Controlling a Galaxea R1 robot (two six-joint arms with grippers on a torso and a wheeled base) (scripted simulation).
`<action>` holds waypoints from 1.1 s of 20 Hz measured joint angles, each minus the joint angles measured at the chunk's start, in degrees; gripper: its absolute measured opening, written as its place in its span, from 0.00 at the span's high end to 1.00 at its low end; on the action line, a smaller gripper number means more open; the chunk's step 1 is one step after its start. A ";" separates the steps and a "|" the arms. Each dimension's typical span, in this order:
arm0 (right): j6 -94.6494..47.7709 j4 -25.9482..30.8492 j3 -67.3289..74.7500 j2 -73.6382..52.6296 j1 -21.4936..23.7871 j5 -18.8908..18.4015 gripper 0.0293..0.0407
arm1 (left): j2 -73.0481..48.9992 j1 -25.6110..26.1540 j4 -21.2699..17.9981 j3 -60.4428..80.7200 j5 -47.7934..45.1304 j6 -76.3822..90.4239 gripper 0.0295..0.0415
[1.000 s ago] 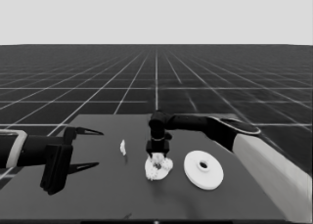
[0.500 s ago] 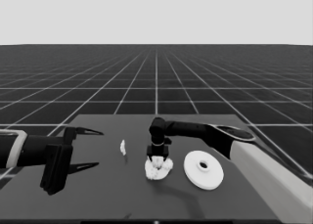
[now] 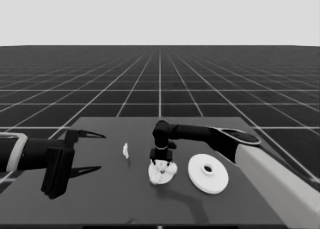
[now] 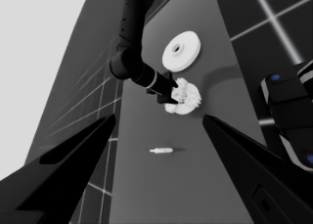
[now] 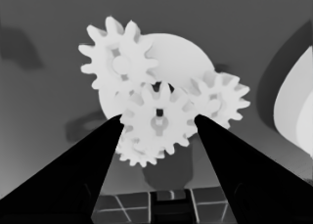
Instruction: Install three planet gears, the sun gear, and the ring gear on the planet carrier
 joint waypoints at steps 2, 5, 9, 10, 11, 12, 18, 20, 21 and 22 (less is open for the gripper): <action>1.20 0.01 0.00 0.00 -0.04 0.00 0.86 | 0.00 0.00 0.00 0.00 0.00 0.00 0.25; 3.00 0.01 0.01 0.00 -0.06 -0.01 0.86 | 0.00 0.00 0.00 0.00 0.00 0.00 0.25; 5.40 0.02 0.01 0.00 -0.09 -0.01 0.86 | 0.00 0.00 0.00 0.00 0.00 0.00 0.25; 6.00 0.02 0.01 -0.01 -0.09 -0.02 0.86 | 0.00 0.00 0.00 0.00 0.00 0.00 0.25; 6.60 0.02 0.01 -0.01 -0.08 -0.02 0.86 | 0.00 0.00 0.00 0.00 0.00 0.00 0.25; 7.20 0.02 0.01 -0.01 -0.08 -0.02 0.86 | 0.00 0.00 0.00 0.00 0.00 0.00 0.25; 10.80 0.02 0.01 -0.01 -0.07 -0.02 0.86 | 0.00 0.00 0.00 0.00 0.00 0.00 0.25; 12.00 0.02 0.01 -0.01 -0.07 -0.02 0.86 | 0.00 0.00 0.00 0.00 0.00 0.00 0.25; 12.60 0.02 0.01 -0.01 -0.07 -0.02 0.86 | 0.00 0.00 0.00 0.00 0.00 0.00 0.25; 13.20 0.02 0.01 -0.01 -0.07 -0.02 0.86 | 0.00 0.00 0.00 0.00 0.00 0.00 0.25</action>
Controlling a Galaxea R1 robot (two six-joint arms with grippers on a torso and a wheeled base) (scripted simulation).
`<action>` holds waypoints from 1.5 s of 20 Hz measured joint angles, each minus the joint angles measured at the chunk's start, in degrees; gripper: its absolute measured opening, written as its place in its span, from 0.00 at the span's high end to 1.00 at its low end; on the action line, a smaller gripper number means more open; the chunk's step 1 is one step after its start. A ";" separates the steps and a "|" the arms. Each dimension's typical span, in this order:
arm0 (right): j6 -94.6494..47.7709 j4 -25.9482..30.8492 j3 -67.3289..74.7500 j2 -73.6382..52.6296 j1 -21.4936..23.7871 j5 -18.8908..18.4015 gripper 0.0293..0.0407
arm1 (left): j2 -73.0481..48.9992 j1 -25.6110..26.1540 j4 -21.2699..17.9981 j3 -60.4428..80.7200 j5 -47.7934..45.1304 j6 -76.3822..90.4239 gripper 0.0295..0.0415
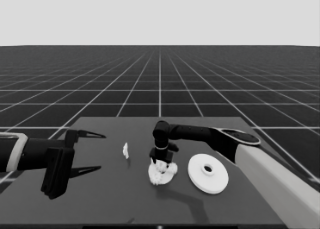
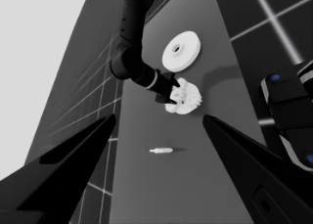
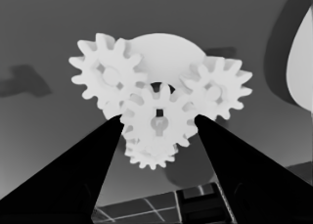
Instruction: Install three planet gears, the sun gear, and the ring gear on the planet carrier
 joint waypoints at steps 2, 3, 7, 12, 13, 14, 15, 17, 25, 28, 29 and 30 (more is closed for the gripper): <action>1.20 0.00 0.00 0.00 0.00 0.00 0.86 | 0.00 0.00 0.00 0.00 0.00 0.00 0.25; 1.80 0.00 0.00 0.00 -0.01 0.00 0.86 | 0.00 0.00 0.00 0.00 0.00 0.00 0.25; 4.20 -0.01 -0.01 0.00 -0.03 0.01 0.87 | 0.00 0.00 0.00 0.00 0.00 0.00 0.25; 7.20 -0.01 -0.01 0.00 -0.03 0.01 0.86 | 0.00 0.00 0.00 0.00 0.00 0.00 0.25; 7.80 -0.01 -0.01 0.00 -0.02 0.01 0.86 | 0.00 0.00 0.00 0.00 0.00 0.00 0.25; 8.40 -0.01 -0.01 0.00 -0.02 0.00 0.86 | 0.00 0.00 0.00 0.00 0.00 0.00 0.25; 9.00 -0.01 -0.01 0.00 -0.02 0.01 0.86 | 0.00 0.00 0.00 0.00 0.00 0.00 0.25; 10.20 -0.01 -0.01 0.00 -0.02 0.01 0.86 | 0.00 0.00 0.00 0.00 0.00 0.00 0.25; 15.00 -0.01 0.00 0.01 -0.02 0.01 0.86 | 0.00 0.00 0.00 0.00 0.00 0.00 0.25; 16.80 -0.01 -0.01 0.01 -0.02 0.01 0.86 | 0.00 0.00 0.00 0.00 0.00 0.00 0.25; 17.40 -0.01 0.00 0.01 -0.02 0.01 0.86 | 0.00 0.00 0.00 0.00 0.00 0.00 0.25; 18.00 -0.01 0.00 0.01 -0.02 0.01 0.86 | 0.00 0.00 0.00 0.00 0.00 0.00 0.25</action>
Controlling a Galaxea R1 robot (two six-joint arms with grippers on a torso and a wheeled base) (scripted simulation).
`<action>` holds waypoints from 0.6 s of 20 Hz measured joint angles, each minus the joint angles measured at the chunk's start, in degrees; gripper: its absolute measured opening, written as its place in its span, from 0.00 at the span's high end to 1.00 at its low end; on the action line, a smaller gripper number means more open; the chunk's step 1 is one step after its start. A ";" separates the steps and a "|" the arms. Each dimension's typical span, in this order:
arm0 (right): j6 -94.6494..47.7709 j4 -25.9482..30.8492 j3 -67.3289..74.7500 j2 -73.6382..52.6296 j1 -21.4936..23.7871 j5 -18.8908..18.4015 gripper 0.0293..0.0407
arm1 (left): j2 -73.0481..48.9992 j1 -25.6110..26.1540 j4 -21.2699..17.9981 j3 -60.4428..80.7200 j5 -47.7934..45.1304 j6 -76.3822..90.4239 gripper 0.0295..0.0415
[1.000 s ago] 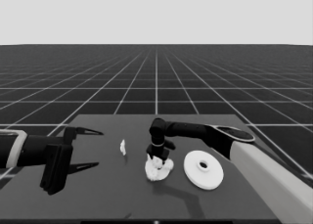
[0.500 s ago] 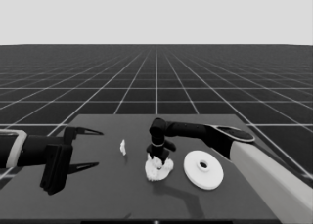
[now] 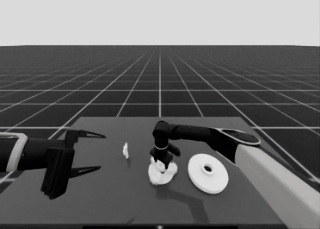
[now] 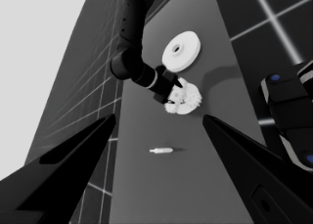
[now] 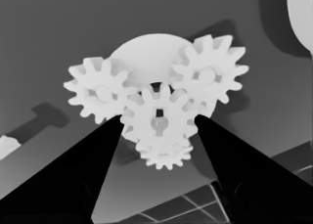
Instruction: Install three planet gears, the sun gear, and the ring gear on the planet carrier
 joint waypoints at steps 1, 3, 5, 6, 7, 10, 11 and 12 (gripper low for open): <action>0.60 0.00 0.00 0.00 0.00 0.00 0.86 | 0.00 0.00 0.00 0.00 0.00 0.00 0.25; 1.80 0.00 0.00 0.00 0.00 0.00 0.86 | 0.00 0.00 0.00 0.00 0.00 0.00 0.25; 3.00 0.00 0.01 0.01 0.00 0.00 0.86 | 0.00 0.00 0.00 0.00 0.00 0.00 0.25; 3.60 0.00 0.01 0.01 0.00 0.00 0.86 | 0.00 0.00 0.00 0.00 0.00 0.00 0.25; 4.20 0.00 0.00 0.01 0.00 0.00 0.86 | 0.00 0.00 0.00 0.00 0.00 0.00 0.25; 6.00 0.00 0.00 0.00 0.00 0.00 0.86 | 0.00 0.00 0.00 0.00 0.00 0.00 0.25; 6.60 0.00 0.00 0.00 0.00 0.00 0.86 | 0.00 0.00 0.00 0.00 0.00 0.00 0.25; 7.20 -0.01 -0.01 -0.01 0.00 0.00 0.86 | 0.00 0.00 0.00 0.00 0.00 0.00 0.25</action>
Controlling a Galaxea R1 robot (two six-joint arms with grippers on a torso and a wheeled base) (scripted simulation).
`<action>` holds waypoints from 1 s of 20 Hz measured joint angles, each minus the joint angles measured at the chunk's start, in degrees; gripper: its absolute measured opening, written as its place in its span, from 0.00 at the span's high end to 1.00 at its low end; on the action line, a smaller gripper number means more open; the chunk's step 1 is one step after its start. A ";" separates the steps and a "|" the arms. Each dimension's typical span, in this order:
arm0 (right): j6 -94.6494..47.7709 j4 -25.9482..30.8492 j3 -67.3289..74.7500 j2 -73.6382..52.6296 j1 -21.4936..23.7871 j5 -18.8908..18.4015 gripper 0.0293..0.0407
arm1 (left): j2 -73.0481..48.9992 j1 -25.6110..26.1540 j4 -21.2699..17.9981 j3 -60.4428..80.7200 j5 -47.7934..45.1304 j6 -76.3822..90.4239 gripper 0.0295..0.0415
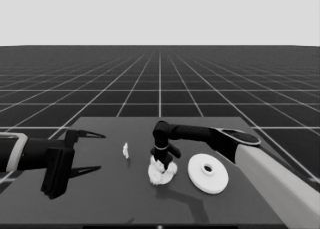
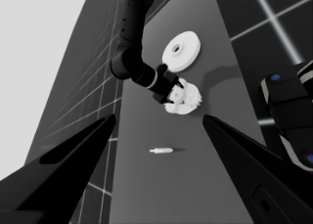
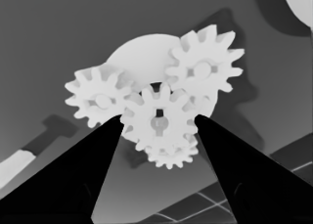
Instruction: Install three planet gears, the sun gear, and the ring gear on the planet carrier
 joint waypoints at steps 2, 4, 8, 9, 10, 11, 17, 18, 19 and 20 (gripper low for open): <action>1.20 0.00 0.00 -0.01 0.00 0.00 0.86 | 0.00 0.00 0.00 0.00 0.00 0.00 0.25; 2.40 0.00 0.00 0.00 0.00 0.00 0.86 | 0.00 0.00 0.00 0.00 0.00 0.00 0.25; 4.80 -0.01 -0.01 -0.01 -0.05 0.00 0.86 | 0.00 0.00 0.00 0.00 0.00 0.00 0.25; 5.40 -0.01 -0.01 -0.01 -0.06 0.00 0.86 | 0.00 0.00 0.00 0.00 0.00 0.00 0.25; 6.00 -0.01 -0.01 -0.01 -0.06 0.00 0.86 | 0.00 0.00 0.00 0.00 0.00 0.00 0.25; 6.60 -0.01 -0.01 -0.01 -0.07 0.00 0.86 | 0.00 0.00 0.00 0.00 0.00 0.00 0.25; 10.20 -0.01 -0.02 -0.02 -0.06 0.00 0.86 | 0.00 0.00 0.00 0.00 0.00 0.00 0.25; 10.80 -0.01 -0.02 -0.02 -0.06 0.00 0.86 | 0.00 0.00 0.00 0.00 0.00 0.00 0.25; 11.40 -0.01 -0.02 -0.02 -0.06 0.00 0.86 | 0.00 0.00 0.00 0.00 0.00 0.00 0.25; 12.00 -0.01 -0.01 -0.02 -0.07 0.00 0.86 | 0.00 0.00 0.00 0.00 0.00 0.00 0.25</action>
